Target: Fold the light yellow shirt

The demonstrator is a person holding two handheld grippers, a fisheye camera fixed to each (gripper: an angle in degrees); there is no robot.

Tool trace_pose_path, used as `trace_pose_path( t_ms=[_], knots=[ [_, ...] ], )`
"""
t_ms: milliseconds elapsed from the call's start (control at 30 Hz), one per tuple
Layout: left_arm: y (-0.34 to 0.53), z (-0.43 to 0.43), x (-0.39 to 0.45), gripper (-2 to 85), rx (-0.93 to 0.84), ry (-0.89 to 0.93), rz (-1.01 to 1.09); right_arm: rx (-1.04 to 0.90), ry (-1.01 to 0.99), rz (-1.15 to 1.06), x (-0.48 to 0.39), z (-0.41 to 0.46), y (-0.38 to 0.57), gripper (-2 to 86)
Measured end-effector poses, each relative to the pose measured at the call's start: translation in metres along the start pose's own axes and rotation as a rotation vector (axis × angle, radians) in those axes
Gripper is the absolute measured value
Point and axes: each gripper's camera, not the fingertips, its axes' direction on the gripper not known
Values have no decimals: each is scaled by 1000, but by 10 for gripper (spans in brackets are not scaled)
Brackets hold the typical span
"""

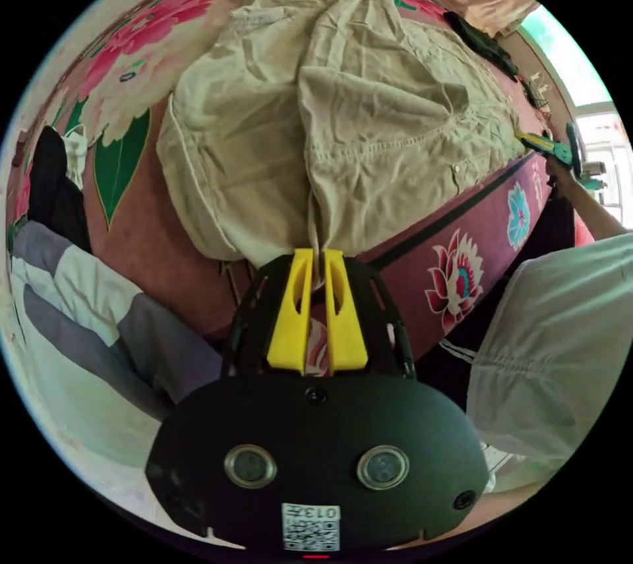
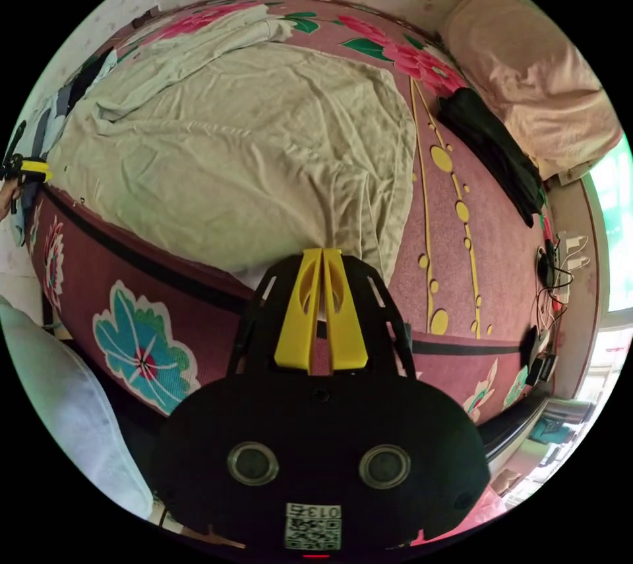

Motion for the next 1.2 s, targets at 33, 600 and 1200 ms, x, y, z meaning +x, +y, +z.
trace_pose_path(
  t_ms=[33, 600, 1200],
  knots=[
    [6, -9, -12, 18, 47, 40, -17, -8, -9, -2, 1, 6, 1, -1],
    [33, -61, 28, -2, 410, -43, -202, 134, -7, -86, -60, 37, -6, -1],
    [-68, -14, 100, -2, 208, -220, -100, 155, -161, -79, -61, 160, -63, -1]
  ],
)
